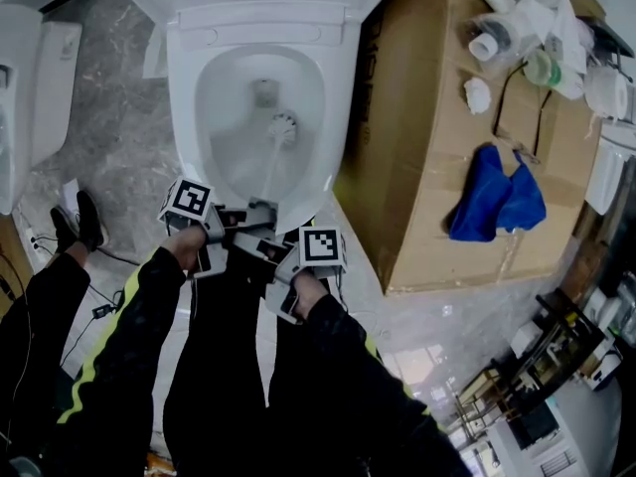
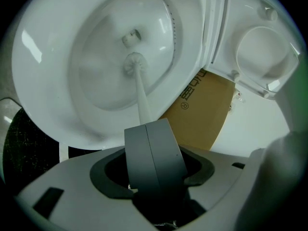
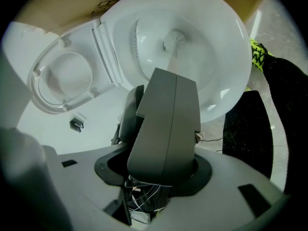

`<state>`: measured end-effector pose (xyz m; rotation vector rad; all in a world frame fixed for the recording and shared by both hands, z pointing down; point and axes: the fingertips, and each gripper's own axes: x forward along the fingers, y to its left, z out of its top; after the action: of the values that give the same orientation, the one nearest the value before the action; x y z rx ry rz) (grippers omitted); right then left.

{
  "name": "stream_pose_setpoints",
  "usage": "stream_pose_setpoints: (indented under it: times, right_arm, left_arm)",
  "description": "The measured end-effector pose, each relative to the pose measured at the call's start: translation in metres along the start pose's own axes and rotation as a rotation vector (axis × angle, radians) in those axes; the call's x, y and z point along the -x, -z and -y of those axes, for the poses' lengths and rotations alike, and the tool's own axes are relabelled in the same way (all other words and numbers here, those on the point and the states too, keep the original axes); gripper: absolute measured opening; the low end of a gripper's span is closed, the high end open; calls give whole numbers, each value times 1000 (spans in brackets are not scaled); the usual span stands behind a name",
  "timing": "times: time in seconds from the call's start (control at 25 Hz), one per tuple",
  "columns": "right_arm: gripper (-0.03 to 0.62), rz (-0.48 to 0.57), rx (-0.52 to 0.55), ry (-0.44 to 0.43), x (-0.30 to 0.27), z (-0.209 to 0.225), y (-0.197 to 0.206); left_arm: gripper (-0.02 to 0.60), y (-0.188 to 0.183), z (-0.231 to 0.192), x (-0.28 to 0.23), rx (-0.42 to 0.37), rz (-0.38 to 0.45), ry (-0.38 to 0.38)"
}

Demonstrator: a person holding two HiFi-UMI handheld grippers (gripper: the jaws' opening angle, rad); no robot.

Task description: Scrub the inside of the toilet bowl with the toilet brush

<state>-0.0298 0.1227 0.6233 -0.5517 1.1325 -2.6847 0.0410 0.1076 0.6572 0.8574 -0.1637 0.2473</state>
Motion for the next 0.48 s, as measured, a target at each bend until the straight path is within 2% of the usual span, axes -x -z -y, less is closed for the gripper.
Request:
stream_pose_setpoints:
  times: [0.48]
  right_arm:
    - [209, -63, -57, 2, 0, 0, 18]
  left_arm:
    - [259, 12, -6, 9, 50, 66, -34]
